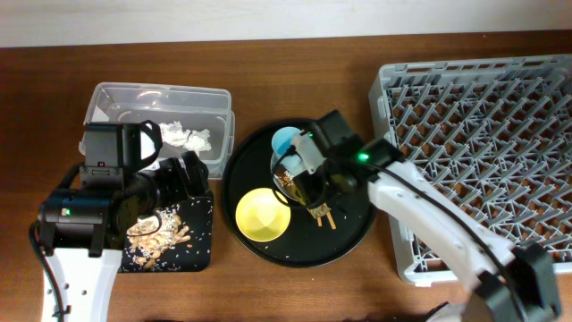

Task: Sort waste into correct bins and load items into the dishwasher rack
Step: 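Reach the right gripper to the gold Nescafe sachet on the plate and grasp it, then lift the sachet with the right gripper and carry it left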

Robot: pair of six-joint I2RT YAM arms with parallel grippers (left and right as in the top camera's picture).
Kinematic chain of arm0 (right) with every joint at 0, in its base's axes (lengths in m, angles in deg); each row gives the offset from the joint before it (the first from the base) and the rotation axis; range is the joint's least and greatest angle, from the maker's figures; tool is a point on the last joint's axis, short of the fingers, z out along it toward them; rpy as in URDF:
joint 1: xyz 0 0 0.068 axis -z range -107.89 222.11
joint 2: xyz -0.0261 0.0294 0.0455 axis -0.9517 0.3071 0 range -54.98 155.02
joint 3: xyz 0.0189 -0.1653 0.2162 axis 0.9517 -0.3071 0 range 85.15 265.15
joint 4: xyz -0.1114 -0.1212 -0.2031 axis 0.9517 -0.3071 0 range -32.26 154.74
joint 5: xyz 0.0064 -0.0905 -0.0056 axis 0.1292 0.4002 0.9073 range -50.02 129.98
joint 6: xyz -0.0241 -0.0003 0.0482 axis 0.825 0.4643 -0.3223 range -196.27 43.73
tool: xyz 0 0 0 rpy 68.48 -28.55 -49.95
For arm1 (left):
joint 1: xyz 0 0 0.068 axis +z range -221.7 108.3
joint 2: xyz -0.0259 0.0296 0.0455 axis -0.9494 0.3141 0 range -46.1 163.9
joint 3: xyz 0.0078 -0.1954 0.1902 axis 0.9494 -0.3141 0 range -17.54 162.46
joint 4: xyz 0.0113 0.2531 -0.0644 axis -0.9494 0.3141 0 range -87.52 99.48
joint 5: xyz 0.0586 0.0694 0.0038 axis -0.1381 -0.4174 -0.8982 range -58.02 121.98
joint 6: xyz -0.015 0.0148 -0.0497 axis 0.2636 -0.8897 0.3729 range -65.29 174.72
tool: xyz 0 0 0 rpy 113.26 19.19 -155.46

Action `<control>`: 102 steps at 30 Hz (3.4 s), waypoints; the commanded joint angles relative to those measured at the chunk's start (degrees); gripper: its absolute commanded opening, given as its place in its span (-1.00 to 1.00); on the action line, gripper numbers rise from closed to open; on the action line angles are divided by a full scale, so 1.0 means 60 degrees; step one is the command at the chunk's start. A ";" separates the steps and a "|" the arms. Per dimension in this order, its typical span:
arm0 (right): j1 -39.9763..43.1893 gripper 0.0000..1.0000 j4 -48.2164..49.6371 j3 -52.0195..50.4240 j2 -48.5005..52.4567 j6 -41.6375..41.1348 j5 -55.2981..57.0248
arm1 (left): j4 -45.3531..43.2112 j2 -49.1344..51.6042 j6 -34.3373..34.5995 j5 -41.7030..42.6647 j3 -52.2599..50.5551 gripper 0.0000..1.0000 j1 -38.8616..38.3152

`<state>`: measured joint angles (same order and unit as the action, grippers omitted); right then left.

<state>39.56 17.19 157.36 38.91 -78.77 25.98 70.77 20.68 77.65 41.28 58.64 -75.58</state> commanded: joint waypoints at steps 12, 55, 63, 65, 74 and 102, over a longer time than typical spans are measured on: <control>-0.0080 -0.03 0.0714 0.0058 0.1668 0.0091 0.0725 | -0.0007 -0.0080 -0.0117 0.0127 0.0131 0.99 0.0051; -0.0823 -0.01 0.0969 -0.0109 0.2248 0.0204 0.1989 | -0.0007 -0.0080 -0.0117 0.0131 0.0131 0.99 0.0051; -0.0823 -0.08 0.1042 -0.0106 0.2699 0.0200 0.2601 | -0.0007 -0.0080 -0.0117 0.0127 0.0131 0.99 0.0051; -0.0823 -0.23 0.1042 -0.0106 0.2696 0.0200 0.2601 | -0.0007 -0.0080 -0.0117 0.0131 0.0131 0.99 0.0051; -0.0823 -0.42 0.0262 0.0433 0.2681 0.0200 0.2597 | -0.0007 -0.0080 -0.0117 0.0131 0.0131 0.99 0.0051; 0.0448 -0.92 -0.3355 0.2539 -0.0433 0.0200 0.2750 | -0.0007 -0.0080 -0.0117 0.0127 0.0131 0.99 0.0051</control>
<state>37.98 -1.50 171.76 39.46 -77.57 37.25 70.75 20.68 77.65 41.63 58.66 -75.58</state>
